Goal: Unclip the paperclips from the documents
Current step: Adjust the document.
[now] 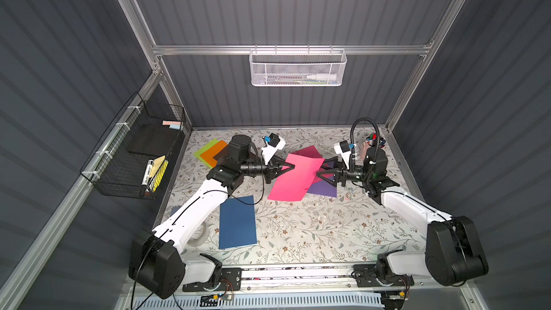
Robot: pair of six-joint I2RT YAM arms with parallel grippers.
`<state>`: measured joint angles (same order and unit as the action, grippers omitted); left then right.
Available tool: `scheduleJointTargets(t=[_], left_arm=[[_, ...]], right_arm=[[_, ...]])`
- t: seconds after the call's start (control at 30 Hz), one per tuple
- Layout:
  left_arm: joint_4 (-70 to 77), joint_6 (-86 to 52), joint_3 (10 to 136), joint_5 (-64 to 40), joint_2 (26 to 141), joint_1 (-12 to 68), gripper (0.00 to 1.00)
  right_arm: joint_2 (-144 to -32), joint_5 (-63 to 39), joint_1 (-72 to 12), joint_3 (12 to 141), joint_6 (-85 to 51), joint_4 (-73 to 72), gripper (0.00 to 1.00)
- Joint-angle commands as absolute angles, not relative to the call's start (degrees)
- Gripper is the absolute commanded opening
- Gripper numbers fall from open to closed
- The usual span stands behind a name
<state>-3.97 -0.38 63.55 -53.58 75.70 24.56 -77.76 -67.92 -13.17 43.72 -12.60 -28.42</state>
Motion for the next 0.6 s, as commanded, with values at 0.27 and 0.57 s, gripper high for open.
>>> scheduleJointTargets(t=[0.27,0.57], left_arm=[[-0.8,-0.4,63.8,-57.6,72.7,24.3,0.00],[-0.1,-0.9,63.2,-56.9,72.7,24.1,0.00]], right_arm=[[-81.0,-76.2,-15.3,49.1,-14.0,-29.2,0.57],[-81.8,-79.7,-15.9,51.0,-18.0,-31.8,0.01]])
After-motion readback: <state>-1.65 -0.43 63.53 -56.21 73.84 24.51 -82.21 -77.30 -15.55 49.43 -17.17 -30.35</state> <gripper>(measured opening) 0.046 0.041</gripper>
